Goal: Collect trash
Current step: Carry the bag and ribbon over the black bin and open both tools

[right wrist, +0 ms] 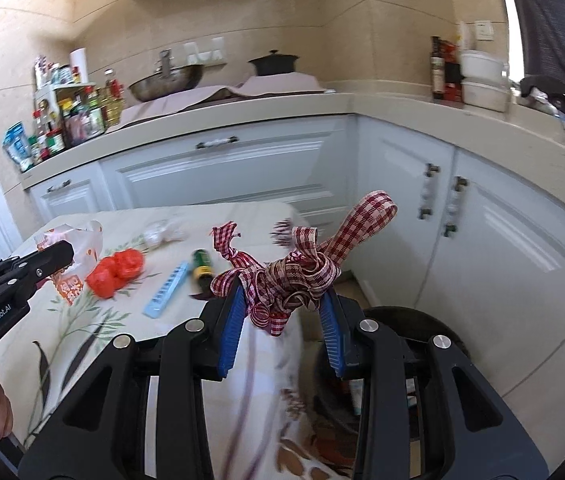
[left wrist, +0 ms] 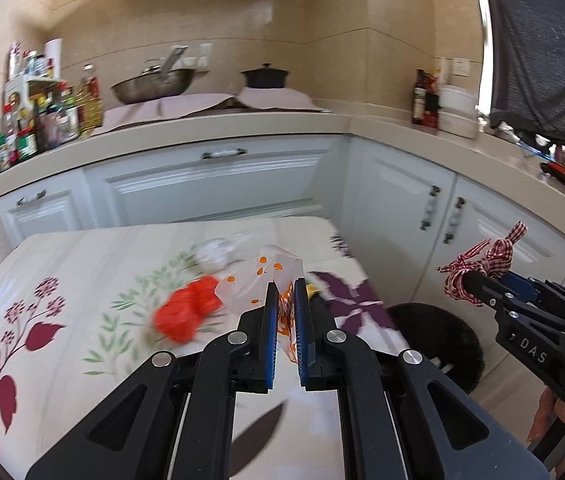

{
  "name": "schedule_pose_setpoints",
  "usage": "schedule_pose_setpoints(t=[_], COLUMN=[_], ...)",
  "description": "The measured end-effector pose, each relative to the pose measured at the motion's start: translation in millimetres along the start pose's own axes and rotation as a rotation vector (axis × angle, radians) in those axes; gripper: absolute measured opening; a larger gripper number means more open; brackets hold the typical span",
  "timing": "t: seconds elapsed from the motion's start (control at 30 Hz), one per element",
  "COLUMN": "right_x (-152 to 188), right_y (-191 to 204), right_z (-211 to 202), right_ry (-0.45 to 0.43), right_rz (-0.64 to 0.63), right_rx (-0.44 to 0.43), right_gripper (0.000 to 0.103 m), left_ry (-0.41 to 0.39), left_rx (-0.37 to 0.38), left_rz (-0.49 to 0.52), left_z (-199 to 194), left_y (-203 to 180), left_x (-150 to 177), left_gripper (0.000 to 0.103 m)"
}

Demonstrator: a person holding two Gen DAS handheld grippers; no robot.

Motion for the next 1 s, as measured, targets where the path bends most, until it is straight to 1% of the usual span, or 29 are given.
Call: schedule_pose_setpoints(t=[0.23,0.47,0.73,1.0], right_x=[5,12,20,28], right_y=[-46,-87,-122,-150], right_z=[-8,-9,-7,14], right_ry=[-0.015,-0.017,-0.021,0.012], right_rz=[0.055,0.109,0.147,0.191], right_rx=[0.069,0.118,0.147,0.16], right_gripper=[0.034,0.034,0.034,0.034], left_ry=[0.0,0.009,0.0,0.023], left_rx=[0.055,0.085,0.115,0.122], left_rz=[0.062,0.122,0.164,0.228], left_z=[12,31,44,69], left_y=[-49,-93,-131,-169], left_x=[-9,-13,-21,-23], left_gripper=[0.009,0.009,0.009,0.009])
Point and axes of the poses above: each gripper's, at about its wrist camera, not at the fingertips, and z roughly the way its jaws point, y to its left, x to its underside, the point moved 3 cm from there along z, roughly the way its jaws point, and after that the axes turned 14 degrees about y, right-handed, at the moved point
